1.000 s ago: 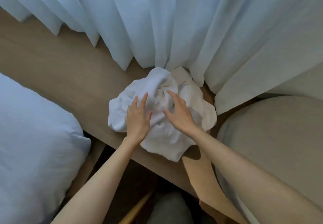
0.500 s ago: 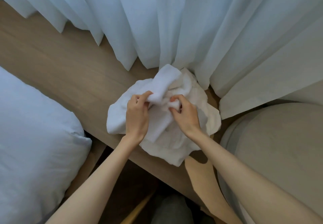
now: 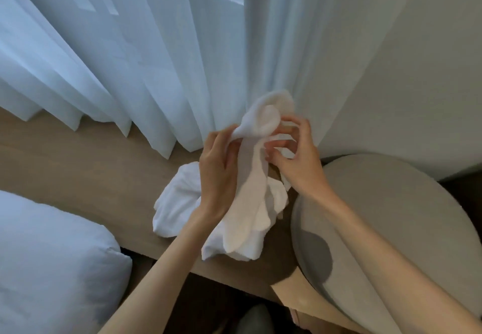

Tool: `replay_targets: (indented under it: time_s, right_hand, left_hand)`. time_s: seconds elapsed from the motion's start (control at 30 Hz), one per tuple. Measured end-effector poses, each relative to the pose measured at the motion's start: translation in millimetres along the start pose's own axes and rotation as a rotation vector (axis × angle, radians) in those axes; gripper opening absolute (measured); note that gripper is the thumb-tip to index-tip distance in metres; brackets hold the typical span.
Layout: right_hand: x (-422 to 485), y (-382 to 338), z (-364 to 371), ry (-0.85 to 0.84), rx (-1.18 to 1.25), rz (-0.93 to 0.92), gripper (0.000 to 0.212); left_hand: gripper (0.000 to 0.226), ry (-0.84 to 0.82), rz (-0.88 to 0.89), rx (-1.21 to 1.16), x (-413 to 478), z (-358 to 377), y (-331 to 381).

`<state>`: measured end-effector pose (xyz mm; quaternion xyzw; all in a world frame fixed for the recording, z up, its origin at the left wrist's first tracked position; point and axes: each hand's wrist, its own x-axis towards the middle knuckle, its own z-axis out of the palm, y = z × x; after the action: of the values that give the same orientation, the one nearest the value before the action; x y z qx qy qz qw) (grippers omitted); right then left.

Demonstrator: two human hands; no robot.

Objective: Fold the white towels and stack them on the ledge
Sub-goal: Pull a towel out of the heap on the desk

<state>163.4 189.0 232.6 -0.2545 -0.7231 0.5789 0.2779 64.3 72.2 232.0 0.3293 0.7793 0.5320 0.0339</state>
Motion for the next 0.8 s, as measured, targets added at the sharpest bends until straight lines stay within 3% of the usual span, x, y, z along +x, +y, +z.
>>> replay_targets:
  time_s: [0.07,0.27,0.37,0.47,0.57,0.8]
  right_hand:
    - [-11.1,-25.8,-20.5,0.025,-0.014,-0.031,0.063]
    - [-51.7,-94.9,-112.5,0.293,-0.183,-0.160,0.041]
    - [-87.7,-116.5,-168.6,0.429,-0.247,-0.176,0.032]
    - [-135.0,-132.2,-227.6,0.584,-0.348,-0.216,0.020]
    - [-194.9,-141.3,-286.6,0.746,-0.428,-0.216,0.013]
    - [-356.8,-152.4,-403.5,1.077,-0.586,-0.113,0.014]
  left_hand:
    - [0.026,-0.069,0.061,-0.062,3.2,4.9,28.4]
    - [0.020,-0.205,0.323,-0.201,-0.8,36.7,127.4]
    - [0.025,-0.355,0.379,-0.310,-19.4,62.7,187.0]
    - [0.032,-0.488,0.433,-0.421,-50.8,99.6,247.7]
    - [0.024,-0.628,0.486,-0.500,-91.3,148.3,303.7]
    - [0.024,-0.944,0.598,-0.665,-225.5,248.8,417.1]
